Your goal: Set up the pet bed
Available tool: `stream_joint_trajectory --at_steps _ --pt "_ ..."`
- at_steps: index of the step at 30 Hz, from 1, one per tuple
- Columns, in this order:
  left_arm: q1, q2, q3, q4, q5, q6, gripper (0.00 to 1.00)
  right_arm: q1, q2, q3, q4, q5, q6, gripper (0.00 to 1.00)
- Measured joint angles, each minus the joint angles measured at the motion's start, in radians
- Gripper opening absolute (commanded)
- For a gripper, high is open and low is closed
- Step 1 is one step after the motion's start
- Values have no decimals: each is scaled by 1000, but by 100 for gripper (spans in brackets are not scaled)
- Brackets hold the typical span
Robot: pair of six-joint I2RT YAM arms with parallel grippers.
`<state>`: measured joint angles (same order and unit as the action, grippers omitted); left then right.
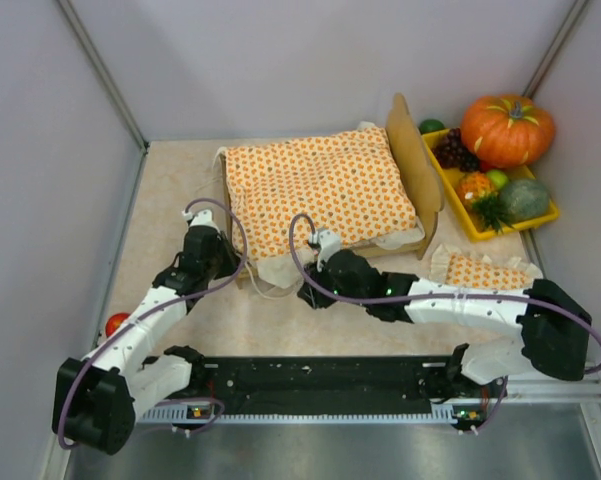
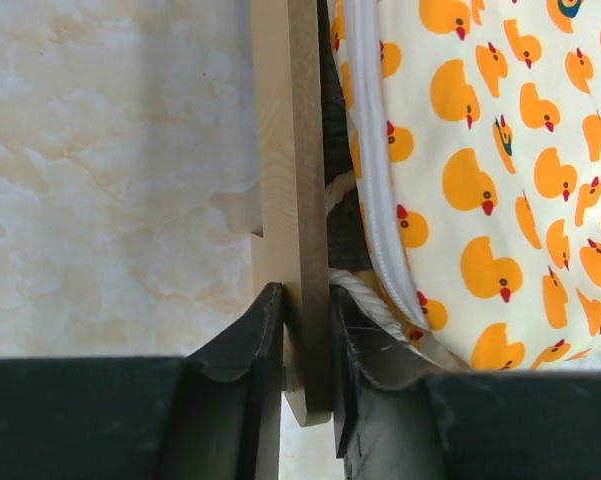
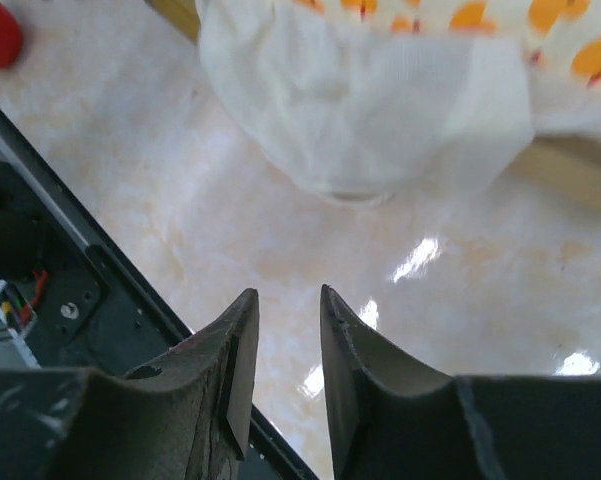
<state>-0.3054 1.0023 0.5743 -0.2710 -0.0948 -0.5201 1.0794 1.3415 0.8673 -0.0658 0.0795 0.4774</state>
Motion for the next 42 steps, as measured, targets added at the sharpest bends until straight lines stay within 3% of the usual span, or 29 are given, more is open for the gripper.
stream_joint_trajectory --at_steps 3,5,8,14,17,23,29,36,42 --pt "4 15 0 17 -5 10 11 56 19 -119 112 72 57 33" --pt "4 37 12 18 -5 21 4 81 84 -150 186 132 97 32" --pt "5 95 55 19 -4 38 0 94 195 -174 342 220 138 28" --pt "6 188 126 31 6 63 0 93 418 -182 666 367 169 28" --pt "8 192 127 32 9 70 0 84 501 -160 785 402 171 32" --pt "11 193 128 32 20 77 0 31 620 -88 966 415 180 37" --pt "15 196 128 39 28 77 0 11 730 -2 1009 412 196 39" --pt "15 195 128 40 29 77 0 13 795 34 1024 428 234 0" --pt "16 191 124 42 30 77 0 11 786 13 1036 420 210 0"
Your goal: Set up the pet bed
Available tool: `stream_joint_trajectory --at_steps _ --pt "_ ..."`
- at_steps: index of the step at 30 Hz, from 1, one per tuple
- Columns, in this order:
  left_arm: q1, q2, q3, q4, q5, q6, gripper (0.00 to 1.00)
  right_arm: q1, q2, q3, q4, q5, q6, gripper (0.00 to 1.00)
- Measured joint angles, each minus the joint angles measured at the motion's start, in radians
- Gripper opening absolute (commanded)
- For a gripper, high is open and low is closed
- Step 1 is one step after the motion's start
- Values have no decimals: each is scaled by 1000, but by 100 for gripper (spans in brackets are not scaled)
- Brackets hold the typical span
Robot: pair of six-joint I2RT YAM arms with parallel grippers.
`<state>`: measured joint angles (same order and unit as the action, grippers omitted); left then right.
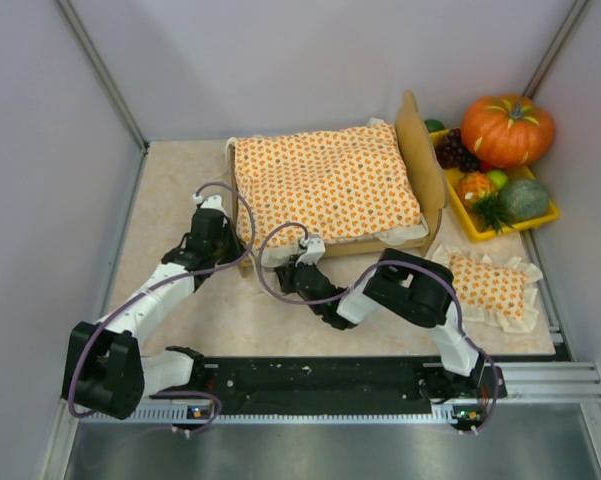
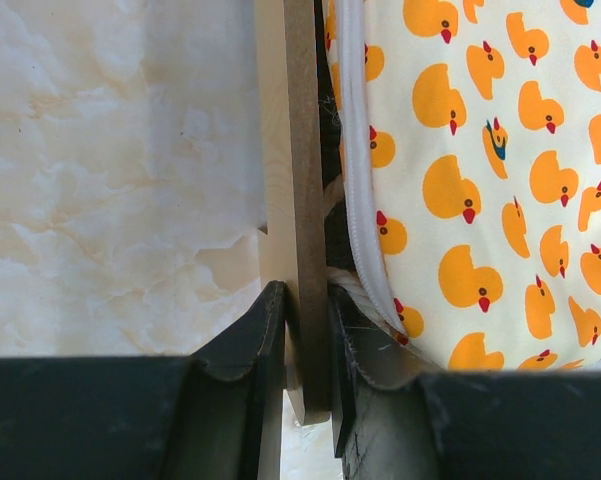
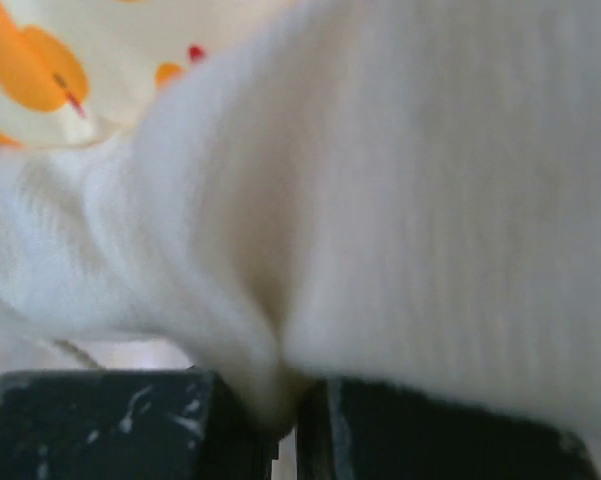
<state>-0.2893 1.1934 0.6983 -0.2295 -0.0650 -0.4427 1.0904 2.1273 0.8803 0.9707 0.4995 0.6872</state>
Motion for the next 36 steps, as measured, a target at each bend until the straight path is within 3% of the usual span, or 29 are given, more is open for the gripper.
stream_joint_trajectory --at_steps 5,11,21,31,36 --pt "0 -15 -7 -6 2 -1 0 11 -145 -99 -74 -68 -58 0" --pt "-1 -48 -20 -36 11 -4 1 66 -314 -99 -273 -229 -106 0" --pt "-1 -86 -37 -66 14 -5 2 146 -348 -21 -697 -459 -172 0" --pt "-1 -86 -37 -66 15 -5 5 154 -397 35 -893 -639 -205 0" --pt "-1 -86 -37 -66 15 -5 19 169 -370 58 -916 -686 -216 0"
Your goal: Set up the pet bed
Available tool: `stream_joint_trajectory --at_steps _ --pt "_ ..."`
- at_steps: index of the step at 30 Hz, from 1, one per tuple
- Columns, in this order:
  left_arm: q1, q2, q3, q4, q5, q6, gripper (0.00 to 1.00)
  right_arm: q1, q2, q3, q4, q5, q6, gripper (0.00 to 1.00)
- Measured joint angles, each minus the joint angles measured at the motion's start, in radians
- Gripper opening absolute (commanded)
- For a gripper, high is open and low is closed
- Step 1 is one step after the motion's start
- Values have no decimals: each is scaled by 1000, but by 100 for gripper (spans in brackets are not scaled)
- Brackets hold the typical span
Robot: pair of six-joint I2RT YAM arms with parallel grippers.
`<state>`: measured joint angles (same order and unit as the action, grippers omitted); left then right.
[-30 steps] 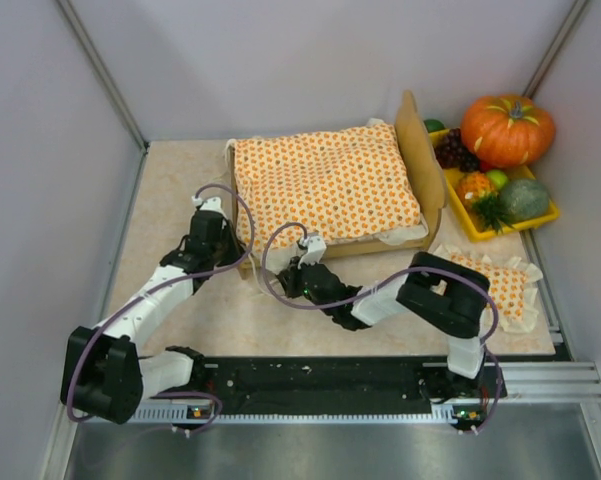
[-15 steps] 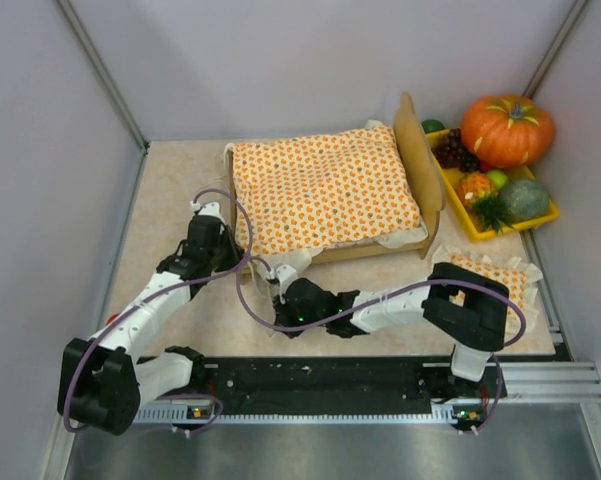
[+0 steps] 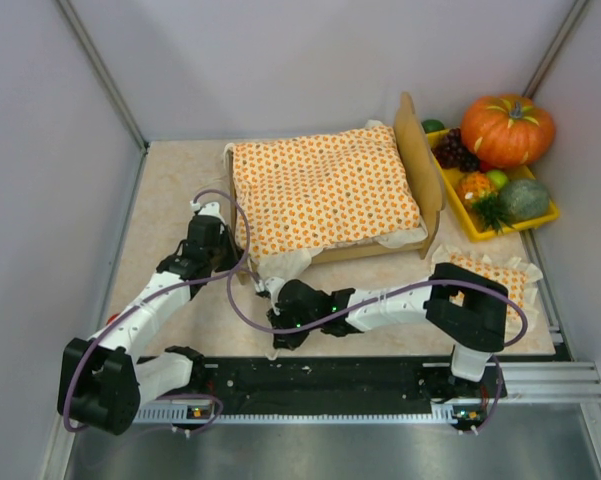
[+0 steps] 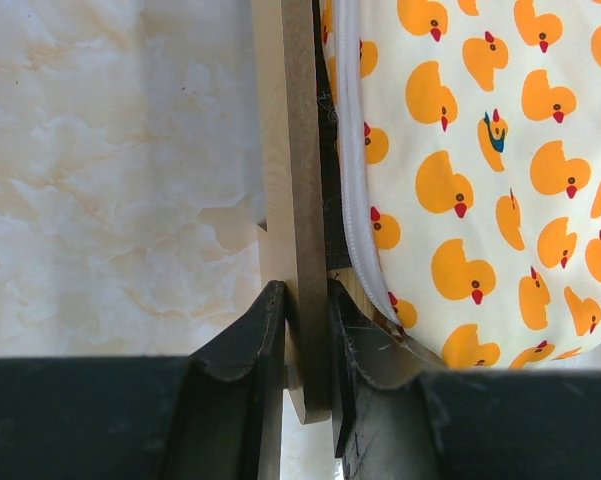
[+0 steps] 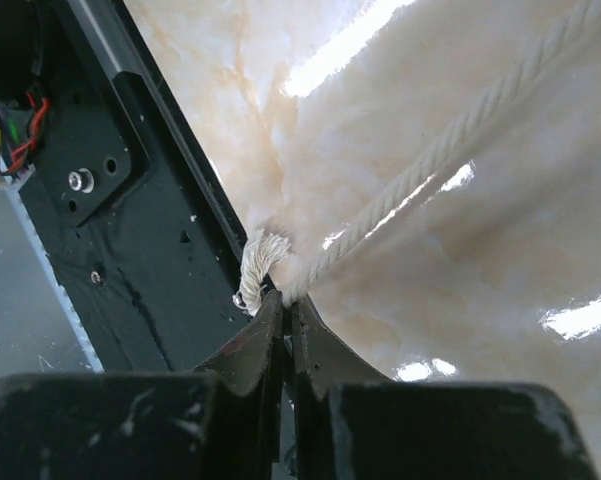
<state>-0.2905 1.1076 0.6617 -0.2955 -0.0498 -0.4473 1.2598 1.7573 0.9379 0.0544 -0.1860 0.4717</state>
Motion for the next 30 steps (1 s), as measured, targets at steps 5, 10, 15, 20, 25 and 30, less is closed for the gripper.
stream_joint_trajectory --at_steps 5,10,15,20,25,30 --pt "1 -6 -1 -9 7 3 46 1 7 2 -25 27 0 0" --pt "0 -67 -16 -37 38 1 75 -8 24 31 -39 39 6 4" --pt "0 -133 -42 -61 39 -22 84 -37 30 38 -21 27 29 1" --pt "0 -240 -119 -76 57 -84 89 -68 30 37 6 -5 45 1" --pt "-3 -369 -192 -84 72 -139 87 -86 30 12 66 -53 80 1" --pt "-4 -425 -248 -71 112 -177 76 -89 31 -10 105 -73 116 1"
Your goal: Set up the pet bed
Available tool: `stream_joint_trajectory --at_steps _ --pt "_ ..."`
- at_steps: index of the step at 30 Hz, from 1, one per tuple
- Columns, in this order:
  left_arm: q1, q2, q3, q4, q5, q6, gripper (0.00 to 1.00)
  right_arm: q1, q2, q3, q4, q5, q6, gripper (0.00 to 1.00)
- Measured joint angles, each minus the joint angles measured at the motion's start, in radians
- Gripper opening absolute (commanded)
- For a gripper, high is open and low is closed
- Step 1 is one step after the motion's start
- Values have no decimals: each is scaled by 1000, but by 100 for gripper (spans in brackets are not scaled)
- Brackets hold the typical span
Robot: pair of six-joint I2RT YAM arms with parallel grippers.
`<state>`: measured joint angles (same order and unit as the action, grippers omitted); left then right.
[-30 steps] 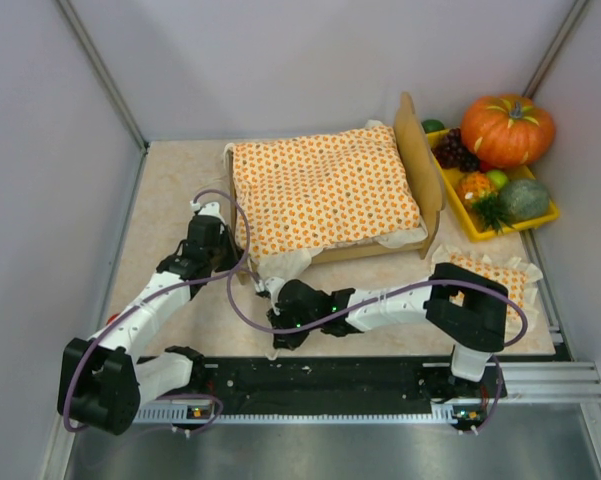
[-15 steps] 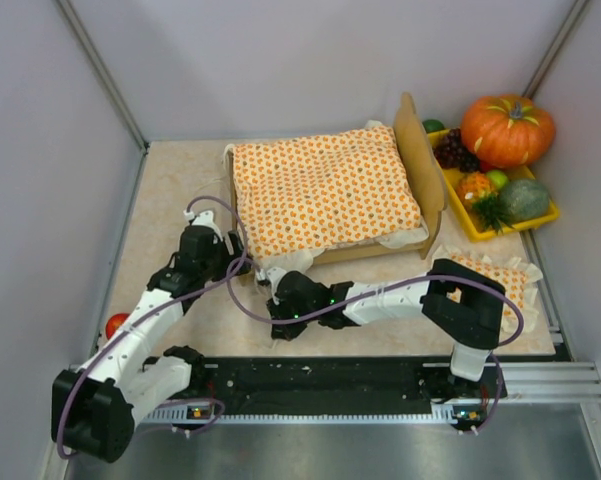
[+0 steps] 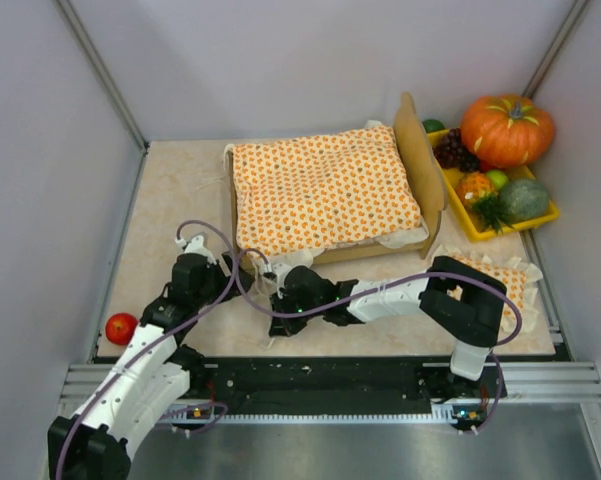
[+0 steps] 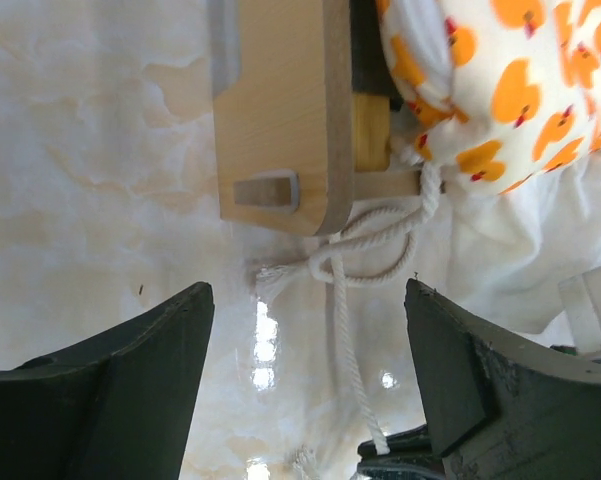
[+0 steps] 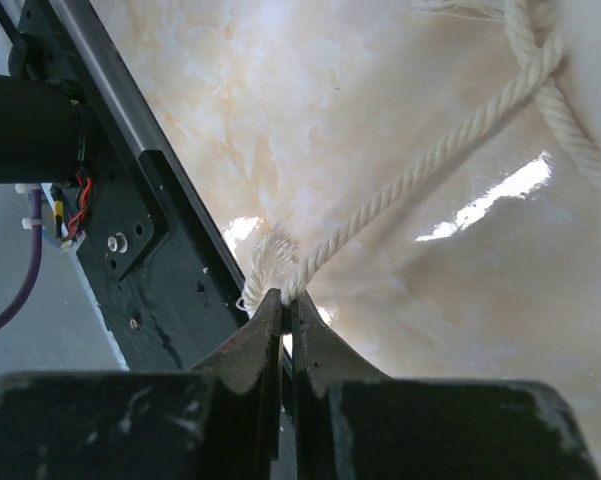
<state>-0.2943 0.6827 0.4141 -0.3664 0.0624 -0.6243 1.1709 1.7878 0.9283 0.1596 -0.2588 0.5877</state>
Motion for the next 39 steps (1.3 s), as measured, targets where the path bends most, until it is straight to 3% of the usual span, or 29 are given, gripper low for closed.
stream_joint_trajectory --at_steps 8,19,30,33,39 --pt "-2 -4 -88 15 90 -29 70 -43 0 -60 58 42 98 6" --pt "-10 -27 -117 34 113 -29 69 -55 0 -90 96 55 143 2" --pt "-26 163 -125 143 58 -29 52 -55 -1 -106 116 54 150 3" --pt "-31 205 -125 174 42 -29 41 -55 -1 -117 128 53 150 3" --pt "-41 286 -113 233 22 -31 37 -55 -2 -130 140 46 150 3"
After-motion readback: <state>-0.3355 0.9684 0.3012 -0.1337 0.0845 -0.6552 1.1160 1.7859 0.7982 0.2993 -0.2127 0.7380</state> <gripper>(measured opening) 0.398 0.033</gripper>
